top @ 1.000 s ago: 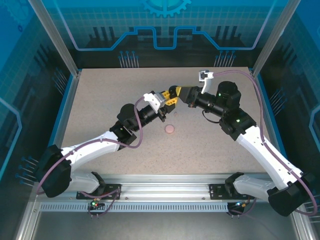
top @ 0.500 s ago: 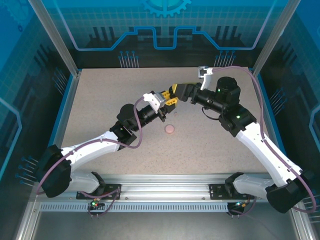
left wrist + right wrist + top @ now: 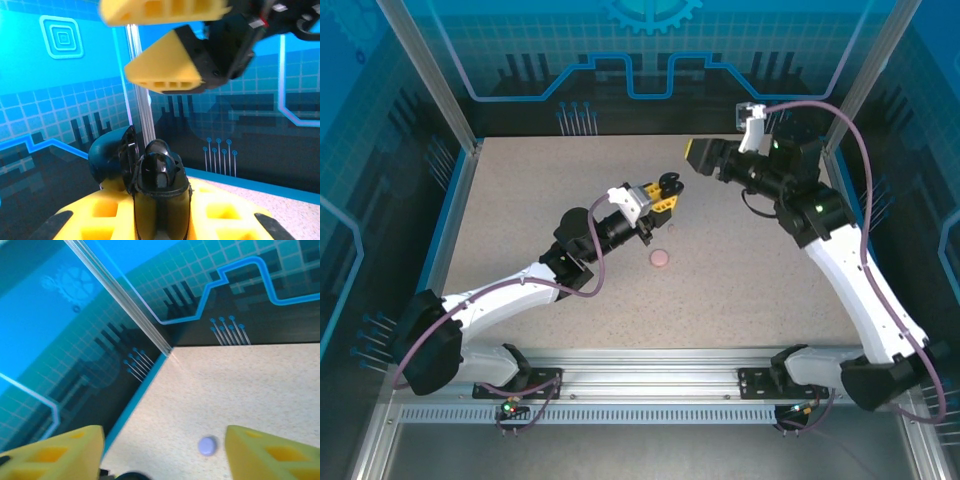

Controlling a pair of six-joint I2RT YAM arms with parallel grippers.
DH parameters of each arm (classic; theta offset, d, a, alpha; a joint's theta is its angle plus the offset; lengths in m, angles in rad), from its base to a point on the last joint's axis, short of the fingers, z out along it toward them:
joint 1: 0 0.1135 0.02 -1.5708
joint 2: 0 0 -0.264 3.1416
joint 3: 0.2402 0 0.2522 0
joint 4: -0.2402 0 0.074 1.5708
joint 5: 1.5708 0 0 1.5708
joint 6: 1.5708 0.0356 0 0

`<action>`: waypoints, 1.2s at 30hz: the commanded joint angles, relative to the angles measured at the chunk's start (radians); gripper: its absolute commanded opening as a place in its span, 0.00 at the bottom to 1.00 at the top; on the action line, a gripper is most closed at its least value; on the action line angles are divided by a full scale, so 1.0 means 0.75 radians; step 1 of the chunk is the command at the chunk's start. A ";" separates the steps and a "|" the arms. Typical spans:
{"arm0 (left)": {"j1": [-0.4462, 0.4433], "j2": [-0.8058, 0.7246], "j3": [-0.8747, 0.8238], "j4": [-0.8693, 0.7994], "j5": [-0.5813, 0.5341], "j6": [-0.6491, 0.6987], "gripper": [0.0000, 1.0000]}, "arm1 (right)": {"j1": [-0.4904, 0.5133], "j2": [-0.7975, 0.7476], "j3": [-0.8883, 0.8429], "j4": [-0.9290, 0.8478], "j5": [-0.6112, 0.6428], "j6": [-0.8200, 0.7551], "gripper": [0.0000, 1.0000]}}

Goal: Insert wireless bluetooth earbuds into charging case

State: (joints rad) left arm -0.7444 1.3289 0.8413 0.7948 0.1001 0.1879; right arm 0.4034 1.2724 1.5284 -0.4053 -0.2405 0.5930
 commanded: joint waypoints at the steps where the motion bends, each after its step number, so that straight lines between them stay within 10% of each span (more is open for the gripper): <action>1: -0.013 0.001 -0.015 -0.026 0.073 -0.021 0.00 | -0.024 0.156 0.151 -0.325 0.001 -0.092 0.48; 11: -0.012 0.013 -0.019 -0.072 0.096 -0.032 0.00 | -0.006 0.480 0.453 -0.574 -0.076 -0.197 0.13; 29: -0.012 0.069 0.032 -0.099 0.079 -0.066 0.00 | 0.141 0.178 0.193 -0.579 -0.002 -0.204 0.10; 36: -0.011 0.083 -0.008 -0.108 0.001 -0.148 0.00 | -0.009 0.023 0.005 -0.442 0.215 -0.012 0.30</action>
State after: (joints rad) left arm -0.7475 1.3785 0.8349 0.7029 0.1455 0.1276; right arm 0.4576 1.3266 1.5822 -0.7845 -0.1585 0.5083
